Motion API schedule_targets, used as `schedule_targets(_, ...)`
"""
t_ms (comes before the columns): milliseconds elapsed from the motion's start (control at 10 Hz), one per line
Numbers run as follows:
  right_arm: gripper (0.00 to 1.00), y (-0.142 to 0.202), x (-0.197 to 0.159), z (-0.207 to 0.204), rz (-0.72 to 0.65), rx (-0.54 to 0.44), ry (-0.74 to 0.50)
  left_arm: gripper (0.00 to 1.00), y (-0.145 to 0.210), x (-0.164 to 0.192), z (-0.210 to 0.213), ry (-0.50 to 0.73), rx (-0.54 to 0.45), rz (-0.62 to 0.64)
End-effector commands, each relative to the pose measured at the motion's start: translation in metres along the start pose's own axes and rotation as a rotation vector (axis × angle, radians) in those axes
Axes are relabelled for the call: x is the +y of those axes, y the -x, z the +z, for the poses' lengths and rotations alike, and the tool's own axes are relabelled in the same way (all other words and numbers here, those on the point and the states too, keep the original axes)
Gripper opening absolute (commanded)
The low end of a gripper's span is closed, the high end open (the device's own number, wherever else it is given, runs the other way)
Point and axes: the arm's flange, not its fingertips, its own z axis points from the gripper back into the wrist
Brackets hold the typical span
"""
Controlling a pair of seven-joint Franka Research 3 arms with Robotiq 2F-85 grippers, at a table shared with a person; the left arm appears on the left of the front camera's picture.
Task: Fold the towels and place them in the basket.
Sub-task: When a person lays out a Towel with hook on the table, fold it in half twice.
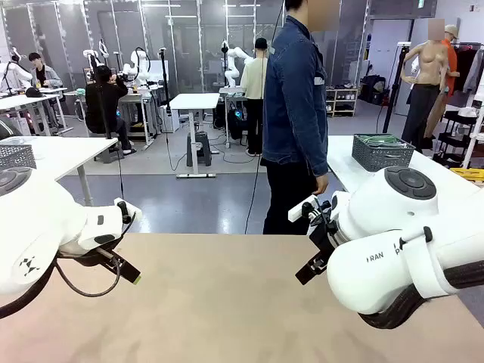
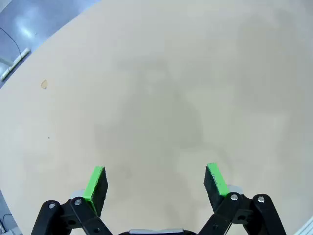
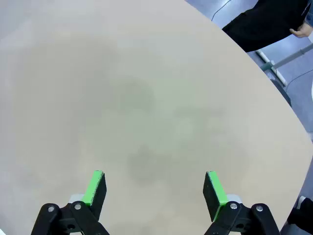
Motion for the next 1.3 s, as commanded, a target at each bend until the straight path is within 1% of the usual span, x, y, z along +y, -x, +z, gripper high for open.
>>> schedule_targets(0,1.00,0.000,0.000,0.000,0.000,0.000,0.000,1.00,0.000,0.000,0.000,0.000,0.000,-0.001)
schedule_targets(900,1.00,0.000,0.000,0.000,0.002,0.000,0.000,1.00,0.000,-0.001,0.000,0.000,0.000,-0.001)
schedule_targets(1000,1.00,-0.009,-0.013,0.022,-0.007,-0.007,-0.027,1.00,-0.007,0.001,0.008,-0.017,0.010,-0.017)
schedule_targets(1100,1.00,-0.020,-0.020,0.043,-0.014,-0.009,-0.064,1.00,-0.016,0.003,0.025,0.019,0.005,-0.005)
schedule_targets(1200,1.00,-0.034,-0.029,0.073,-0.030,-0.023,-0.111,1.00,-0.029,0.006,0.047,0.083,0.042,0.033)
